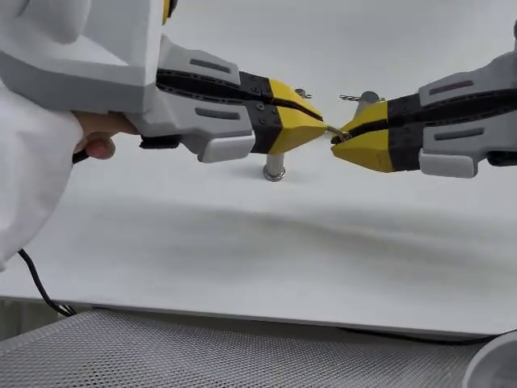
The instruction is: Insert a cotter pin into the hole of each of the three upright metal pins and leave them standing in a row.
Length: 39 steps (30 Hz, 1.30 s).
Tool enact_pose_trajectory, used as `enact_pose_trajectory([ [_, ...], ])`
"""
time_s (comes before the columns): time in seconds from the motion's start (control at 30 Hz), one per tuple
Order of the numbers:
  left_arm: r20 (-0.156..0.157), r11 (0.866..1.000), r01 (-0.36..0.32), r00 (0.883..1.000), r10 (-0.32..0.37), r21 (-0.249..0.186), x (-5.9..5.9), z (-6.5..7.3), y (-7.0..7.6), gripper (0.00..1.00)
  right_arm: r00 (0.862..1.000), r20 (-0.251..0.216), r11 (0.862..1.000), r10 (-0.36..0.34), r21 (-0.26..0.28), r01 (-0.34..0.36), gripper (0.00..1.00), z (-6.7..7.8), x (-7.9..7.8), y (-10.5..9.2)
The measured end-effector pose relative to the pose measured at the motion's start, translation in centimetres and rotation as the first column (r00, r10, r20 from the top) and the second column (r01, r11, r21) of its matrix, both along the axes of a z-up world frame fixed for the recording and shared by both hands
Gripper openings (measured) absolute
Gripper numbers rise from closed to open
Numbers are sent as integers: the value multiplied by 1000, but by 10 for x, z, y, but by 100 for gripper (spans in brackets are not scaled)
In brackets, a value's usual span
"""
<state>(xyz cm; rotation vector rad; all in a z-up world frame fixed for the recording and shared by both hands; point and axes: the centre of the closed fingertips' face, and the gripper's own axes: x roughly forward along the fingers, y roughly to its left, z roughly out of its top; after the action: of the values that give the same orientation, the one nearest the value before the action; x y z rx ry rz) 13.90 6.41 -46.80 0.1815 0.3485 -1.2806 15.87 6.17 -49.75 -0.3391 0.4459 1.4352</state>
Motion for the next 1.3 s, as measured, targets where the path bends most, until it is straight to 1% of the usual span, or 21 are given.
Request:
enact_pose_trajectory([
  [0.1,6,1000,12,1000,-12,21,-1,-4,1,0,1000,14,1000,16,-16,-16,0,-1,-1,0],
  [0.13,18,999,19,1000,-20,32,-1,-6,0,0,1000,18,1000,19,-25,-18,0,-4,-8,-2],
  [0.17,24,999,24,999,-25,43,-1,-8,0,0,1000,18,999,20,-29,-19,0,-4,-10,-3],
  [0.2,24,998,30,999,-31,60,-1,-11,0,0,999,20,999,26,-38,-26,0,-6,-12,-4],
  [0.27,41,993,52,998,-56,104,-2,-16,0,0,999,20,998,36,-51,-35,0,-9,-11,-6],
  [0.3,45,990,62,997,-68,128,-3,-20,1,0,999,21,998,40,-55,-39,0,-10,-11,-7],
  [0.43,46,983,93,994,-102,160,-5,-25,0,0,997,23,995,69,-80,-67,0,-12,-15,-7],
  [0.47,46,979,110,992,-120,170,-7,-26,0,0,996,21,993,83,-91,-81,0,-14,-18,-6],
  [0.53,39,974,133,989,-143,185,-9,-29,-1,0,993,25,987,112,-115,-109,0,-16,-28,-4],
  [0.63,33,968,154,986,-164,196,-11,-31,-2,0,991,24,982,133,-140,-129,0,-21,-31,-5],
  [0.73,25,964,173,983,-182,204,-14,-33,-2,0,990,12,979,142,-148,-139,0,-22,-36,-3],
  [0.77,24,963,174,983,-183,204,-14,-34,-2,0,990,10,979,142,-147,-139,0,-22,-36,-3],
  [0.8,14,965,175,983,-181,194,-15,-33,-2,0,990,5,979,142,-146,-140,0,-22,-37,-4],
  [0.87,11,962,187,981,-193,199,-16,-34,-1,0,990,-12,981,142,-129,-142,0,-19,-39,-4],
  [0.93,11,958,201,978,-207,205,-17,-36,-1,0,989,-8,982,146,-124,-146,0,-16,-41,-2],
  [1.0,3,957,204,978,-209,205,-17,-36,-1,0,989,-13,981,145,-126,-146,0,-15,-42,-2],
  [1.03,4,957,204,978,-209,206,-16,-36,-1,0,989,-14,981,145,-127,-145,0,-16,-41,-3],
  [1.1,2,959,198,979,-203,204,-15,-37,-1,0,990,-33,982,137,-126,-140,0,-16,-42,-3],
  [1.13,-1,964,178,983,-182,197,-13,-36,-1,1,991,-70,986,118,-113,-126,0,-16,-43,-3],
  [1.27,-5,971,167,986,-168,173,-10,-37,1,2,992,-71,990,106,-91,-112,0,-15,-41,-3],
  [1.3,5,973,153,988,-156,172,-7,-36,1,2,992,-69,990,103,-86,-109,0,-15,-40,-3],
])
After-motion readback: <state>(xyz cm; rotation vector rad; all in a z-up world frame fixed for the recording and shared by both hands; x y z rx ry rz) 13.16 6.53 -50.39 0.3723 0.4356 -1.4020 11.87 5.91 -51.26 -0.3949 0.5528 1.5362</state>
